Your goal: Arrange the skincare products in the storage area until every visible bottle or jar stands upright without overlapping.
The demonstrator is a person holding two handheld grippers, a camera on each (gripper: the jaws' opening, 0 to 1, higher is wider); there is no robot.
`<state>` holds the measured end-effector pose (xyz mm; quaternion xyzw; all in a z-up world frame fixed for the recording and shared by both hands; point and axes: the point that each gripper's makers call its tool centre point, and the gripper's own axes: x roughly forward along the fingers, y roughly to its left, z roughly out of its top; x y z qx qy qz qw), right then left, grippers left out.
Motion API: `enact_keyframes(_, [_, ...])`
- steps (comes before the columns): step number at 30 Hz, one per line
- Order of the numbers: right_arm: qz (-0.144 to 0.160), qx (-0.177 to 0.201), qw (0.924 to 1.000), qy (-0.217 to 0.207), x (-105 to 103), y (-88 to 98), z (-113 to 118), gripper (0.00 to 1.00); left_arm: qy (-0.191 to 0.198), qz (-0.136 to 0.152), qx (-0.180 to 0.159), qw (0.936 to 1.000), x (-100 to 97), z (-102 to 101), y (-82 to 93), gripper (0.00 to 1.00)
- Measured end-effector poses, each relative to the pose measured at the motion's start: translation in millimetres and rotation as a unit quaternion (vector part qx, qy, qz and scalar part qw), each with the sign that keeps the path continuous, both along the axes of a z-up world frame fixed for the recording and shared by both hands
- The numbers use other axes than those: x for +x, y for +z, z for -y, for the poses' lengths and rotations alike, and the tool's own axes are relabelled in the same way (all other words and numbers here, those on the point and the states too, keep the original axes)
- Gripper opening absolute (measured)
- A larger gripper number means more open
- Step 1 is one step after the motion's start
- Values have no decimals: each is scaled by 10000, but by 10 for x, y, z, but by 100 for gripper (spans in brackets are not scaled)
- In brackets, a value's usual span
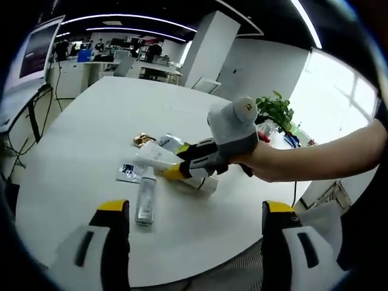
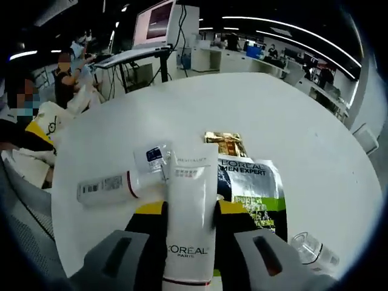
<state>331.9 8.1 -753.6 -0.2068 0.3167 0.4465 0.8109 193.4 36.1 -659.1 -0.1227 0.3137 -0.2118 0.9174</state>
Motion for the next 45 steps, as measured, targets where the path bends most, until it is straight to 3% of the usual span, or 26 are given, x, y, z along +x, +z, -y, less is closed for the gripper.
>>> enact_keyframes(15, [194,591,9980,-131,-222,239,255,29,-14,167,-107,9998,16,99,137,82])
enact_keyframes(20, [245,952,9951,-120,-350,442,259,29,54,242,-80,9997,29,88,208,82])
enact_keyframes(28, [405,1228,9916,8,-501,716,268,29,133,354,-159,9992,60,128,312,80])
enact_keyframes(36, [572,1526,9866,114,-651,995,333,29,253,460,-514,9973,112,256,454,75])
enact_keyframes(45, [744,1700,9823,266,-878,1254,422,29,472,645,-1004,9917,198,356,632,63])
